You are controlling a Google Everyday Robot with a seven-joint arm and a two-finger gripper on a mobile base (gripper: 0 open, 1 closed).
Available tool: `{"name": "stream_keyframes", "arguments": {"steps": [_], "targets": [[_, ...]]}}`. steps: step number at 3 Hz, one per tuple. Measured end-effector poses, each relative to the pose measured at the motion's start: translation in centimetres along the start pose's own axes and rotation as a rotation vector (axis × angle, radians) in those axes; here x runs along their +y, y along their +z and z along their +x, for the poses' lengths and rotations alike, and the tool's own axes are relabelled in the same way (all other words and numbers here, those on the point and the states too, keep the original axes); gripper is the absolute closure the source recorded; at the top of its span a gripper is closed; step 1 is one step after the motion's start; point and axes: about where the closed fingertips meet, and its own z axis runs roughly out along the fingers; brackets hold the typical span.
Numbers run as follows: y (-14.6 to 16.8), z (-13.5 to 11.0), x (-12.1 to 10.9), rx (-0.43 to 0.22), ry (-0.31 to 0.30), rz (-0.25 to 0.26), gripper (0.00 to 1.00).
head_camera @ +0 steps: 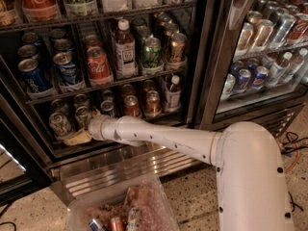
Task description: Pick 7up can from bottom shelf of fridge
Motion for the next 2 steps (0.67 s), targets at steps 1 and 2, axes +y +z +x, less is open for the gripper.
{"name": "stream_keyframes", "arguments": {"steps": [1, 2], "targets": [[0.23, 0.04, -0.15, -0.001, 0.001, -0.001, 0.13], [0.26, 0.17, -0.21, 0.002, 0.002, 0.006, 0.33]]}}
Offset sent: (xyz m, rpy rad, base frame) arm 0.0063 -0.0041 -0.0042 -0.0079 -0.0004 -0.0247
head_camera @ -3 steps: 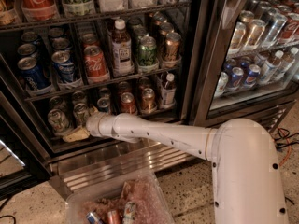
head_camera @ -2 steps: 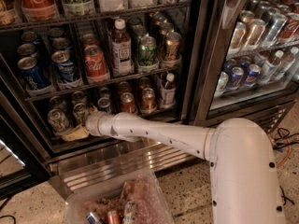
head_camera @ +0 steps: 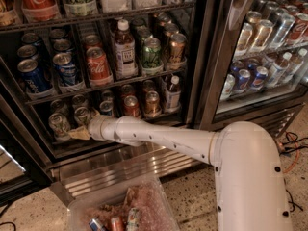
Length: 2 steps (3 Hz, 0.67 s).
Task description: Pick 7up can from bottom shelf of fridge
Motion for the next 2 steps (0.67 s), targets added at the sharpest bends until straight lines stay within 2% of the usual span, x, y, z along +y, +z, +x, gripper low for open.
{"name": "stream_keyframes", "arguments": {"steps": [2], "targets": [[-0.52, -0.32, -0.34, 0.000, 0.000, 0.000, 0.80]]}}
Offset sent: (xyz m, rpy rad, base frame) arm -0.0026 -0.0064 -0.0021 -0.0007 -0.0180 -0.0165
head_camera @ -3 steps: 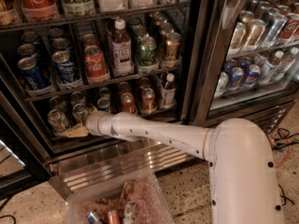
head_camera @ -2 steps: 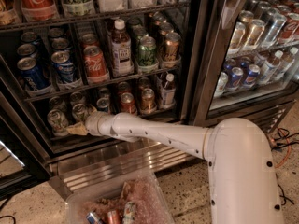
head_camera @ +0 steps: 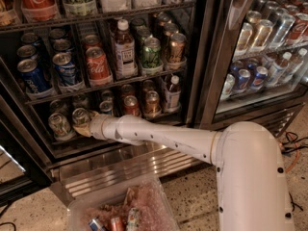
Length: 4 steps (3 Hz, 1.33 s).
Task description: Pick 7up can from bottom shelf of fridge
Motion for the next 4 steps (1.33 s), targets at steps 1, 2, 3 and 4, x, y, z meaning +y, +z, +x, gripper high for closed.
{"name": "stream_keyframes", "arguments": {"steps": [1, 2, 3, 4], "targets": [[-0.1, 0.4, 0.3, -0.005, 0.002, 0.008, 1.00], [-0.6, 0.1, 0.4, -0.012, 0.001, 0.020, 1.00], [-0.9, -0.2, 0.5, -0.016, -0.005, 0.025, 1.00], [-1.2, -0.7, 0.7, -0.023, -0.016, 0.029, 1.00]]}}
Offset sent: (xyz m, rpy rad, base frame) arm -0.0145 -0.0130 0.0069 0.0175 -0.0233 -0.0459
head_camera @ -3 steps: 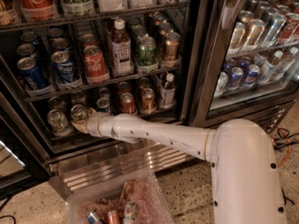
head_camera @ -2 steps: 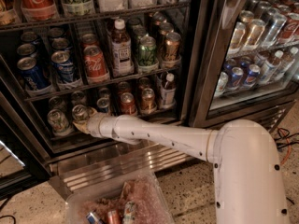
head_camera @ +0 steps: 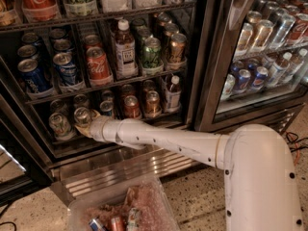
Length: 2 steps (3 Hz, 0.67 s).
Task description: Pick 7up can from bottom shelf of fridge
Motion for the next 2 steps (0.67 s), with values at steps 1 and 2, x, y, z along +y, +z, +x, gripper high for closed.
{"name": "stream_keyframes", "arguments": {"steps": [1, 2], "targets": [[-0.39, -0.50, 0.17, -0.007, -0.011, 0.003, 1.00], [-0.81, -0.98, 0.39, -0.012, -0.022, 0.005, 1.00]]}}
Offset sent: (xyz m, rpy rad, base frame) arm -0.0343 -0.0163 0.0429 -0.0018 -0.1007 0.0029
